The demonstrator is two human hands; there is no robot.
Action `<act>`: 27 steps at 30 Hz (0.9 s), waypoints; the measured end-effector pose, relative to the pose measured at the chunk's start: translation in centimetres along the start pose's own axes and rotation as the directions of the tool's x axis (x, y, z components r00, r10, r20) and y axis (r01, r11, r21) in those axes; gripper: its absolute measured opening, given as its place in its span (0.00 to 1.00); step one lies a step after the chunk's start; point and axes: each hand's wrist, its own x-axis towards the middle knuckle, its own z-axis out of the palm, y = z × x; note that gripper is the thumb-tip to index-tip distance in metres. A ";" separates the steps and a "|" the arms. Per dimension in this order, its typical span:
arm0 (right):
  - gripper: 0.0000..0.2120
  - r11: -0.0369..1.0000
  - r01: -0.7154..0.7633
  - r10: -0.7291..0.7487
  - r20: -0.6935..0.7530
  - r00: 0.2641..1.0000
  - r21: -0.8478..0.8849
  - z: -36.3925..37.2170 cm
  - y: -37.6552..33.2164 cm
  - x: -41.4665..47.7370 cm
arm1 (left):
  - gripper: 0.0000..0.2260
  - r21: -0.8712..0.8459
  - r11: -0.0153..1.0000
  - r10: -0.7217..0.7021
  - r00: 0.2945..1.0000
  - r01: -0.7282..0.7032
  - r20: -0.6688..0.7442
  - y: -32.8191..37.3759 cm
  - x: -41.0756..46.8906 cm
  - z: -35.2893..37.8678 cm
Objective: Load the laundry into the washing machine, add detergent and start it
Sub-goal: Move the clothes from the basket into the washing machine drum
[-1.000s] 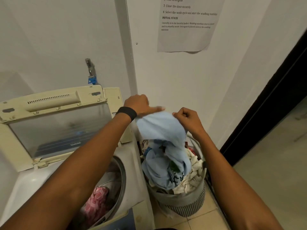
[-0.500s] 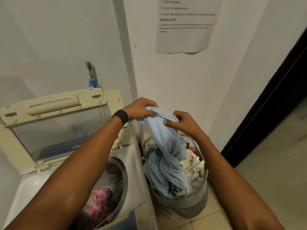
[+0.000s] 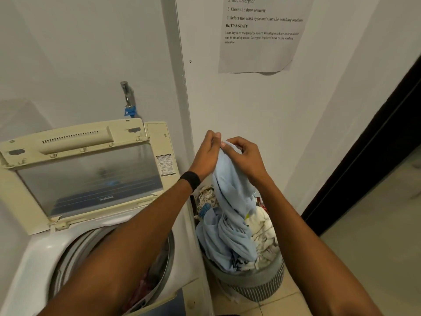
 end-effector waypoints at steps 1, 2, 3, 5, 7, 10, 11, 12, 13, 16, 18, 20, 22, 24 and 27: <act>0.11 0.999 -0.036 0.036 0.007 0.999 0.032 0.1 -0.1 -0.1 | 0.13 0.021 1.000 0.005 0.999 -0.004 -0.040 -0.1 0.0 0.1; 0.13 0.996 -0.072 0.070 0.034 0.997 0.047 -0.1 0.0 -0.3 | 0.13 0.035 0.999 0.018 0.996 -0.015 -0.089 -0.2 0.1 -0.1; 0.14 0.994 -0.105 0.101 0.091 0.991 0.033 -0.6 0.3 -0.4 | 0.13 0.034 0.999 0.033 0.990 -0.029 -0.137 -0.3 0.2 -0.4; 0.14 0.984 -0.130 0.162 0.309 0.937 -0.123 -2.1 1.5 -0.6 | 0.13 0.017 0.999 0.053 0.981 -0.050 -0.188 -0.5 0.6 -1.3; 0.15 0.923 -0.070 0.264 0.489 0.831 -0.379 -3.6 2.6 -0.6 | 0.14 0.008 0.998 0.058 0.978 -0.058 -0.201 -0.5 0.8 -2.1; 0.20 0.932 -0.051 0.184 0.348 0.919 -0.358 -5.2 2.8 -0.2 | 0.12 -0.020 0.997 0.071 0.971 -0.078 -0.227 -0.2 0.8 -2.8; 0.18 0.951 -0.038 0.118 0.246 0.962 -0.306 -5.5 2.3 0.0 | 0.11 -0.022 0.996 0.078 0.971 -0.086 -0.225 -0.1 0.7 -2.8; 0.15 0.966 -0.006 0.051 0.166 0.985 -0.259 -5.6 1.7 0.2 | 0.10 -0.017 0.995 0.092 0.975 -0.097 -0.202 0.1 0.4 -2.8; 0.14 0.970 0.034 -0.008 0.109 0.994 -0.241 -5.4 0.9 0.4 | 0.09 0.001 0.993 0.117 0.981 -0.118 -0.154 0.3 0.2 -2.7; 0.13 0.965 0.106 -0.083 0.107 0.991 -0.240 -3.9 -1.3 1.4 | 0.12 0.061 0.986 0.150 0.988 -0.152 0.042 1.1 -0.1 -1.6; 0.15 0.965 0.108 -0.081 0.119 0.990 -0.238 -2.9 -2.0 1.7 | 0.19 0.004 0.991 0.134 0.991 -0.134 0.030 1.7 -0.5 -0.8; 0.20 0.972 0.050 -0.028 0.099 0.995 -0.231 -2.8 -1.7 1.5 | 0.23 -0.076 0.987 0.133 0.987 -0.140 -0.096 2.1 -0.5 -0.8; 0.19 0.957 0.003 0.065 0.224 0.972 -0.292 -3.5 -0.7 1.0 | 0.21 -0.086 0.986 0.129 0.977 -0.145 -0.173 2.2 -0.2 -1.7; 0.15 0.929 -0.005 0.153 0.369 0.917 -0.371 -4.3 0.5 0.5 | 0.18 -0.061 0.989 0.117 0.973 -0.131 -0.198 1.8 0.0 -2.9; 0.07 0.971 -0.011 0.045 0.136 0.990 -0.238 -4.4 1.4 0.3 | 0.15 -0.071 0.993 0.080 0.977 -0.096 -0.197 0.5 0.1 -3.7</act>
